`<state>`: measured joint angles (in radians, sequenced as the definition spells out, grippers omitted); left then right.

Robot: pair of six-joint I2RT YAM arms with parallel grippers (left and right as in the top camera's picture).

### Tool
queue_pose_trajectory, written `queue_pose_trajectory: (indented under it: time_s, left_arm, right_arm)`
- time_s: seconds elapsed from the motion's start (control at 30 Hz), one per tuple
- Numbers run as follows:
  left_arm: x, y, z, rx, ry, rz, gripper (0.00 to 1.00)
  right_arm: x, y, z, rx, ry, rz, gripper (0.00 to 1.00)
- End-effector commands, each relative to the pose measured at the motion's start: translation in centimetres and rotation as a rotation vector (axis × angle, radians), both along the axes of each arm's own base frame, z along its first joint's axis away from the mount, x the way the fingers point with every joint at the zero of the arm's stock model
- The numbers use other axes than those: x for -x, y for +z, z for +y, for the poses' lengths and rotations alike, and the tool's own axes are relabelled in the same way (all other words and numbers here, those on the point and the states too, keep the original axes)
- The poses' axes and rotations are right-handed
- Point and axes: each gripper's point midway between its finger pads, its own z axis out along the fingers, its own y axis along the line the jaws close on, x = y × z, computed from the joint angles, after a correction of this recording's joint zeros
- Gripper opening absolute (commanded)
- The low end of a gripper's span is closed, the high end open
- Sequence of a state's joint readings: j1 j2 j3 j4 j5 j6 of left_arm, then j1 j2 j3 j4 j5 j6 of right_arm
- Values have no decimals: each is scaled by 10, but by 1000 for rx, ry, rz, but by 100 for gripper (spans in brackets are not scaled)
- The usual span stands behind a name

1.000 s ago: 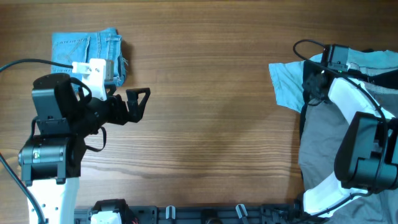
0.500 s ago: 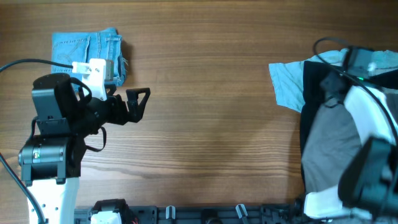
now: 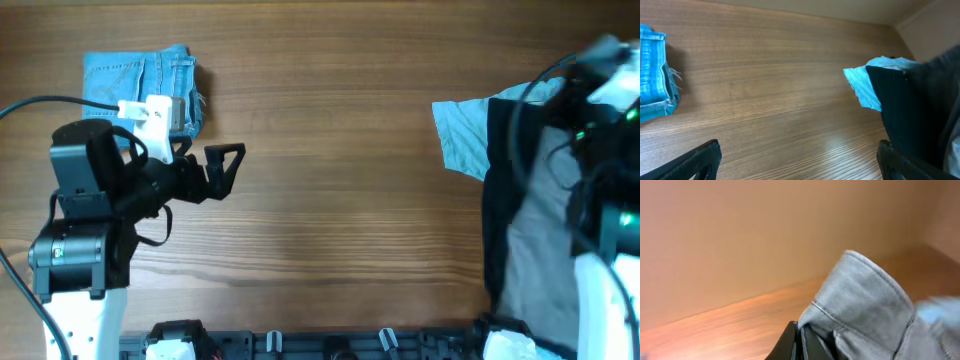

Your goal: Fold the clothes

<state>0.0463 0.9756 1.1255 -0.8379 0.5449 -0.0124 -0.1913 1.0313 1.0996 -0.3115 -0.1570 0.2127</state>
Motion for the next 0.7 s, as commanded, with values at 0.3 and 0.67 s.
queue_pose_trajectory:
  time_s: [0.3,0.67]
  left_arm:
    - [26,72,-6,-3,-26,-257,100]
    - [2,75,-5,-4,-26,-253,100]
  right_arm:
    - [148,-65,351,84,1131,271,43]
    - [116,-28,272,29,540,165,70]
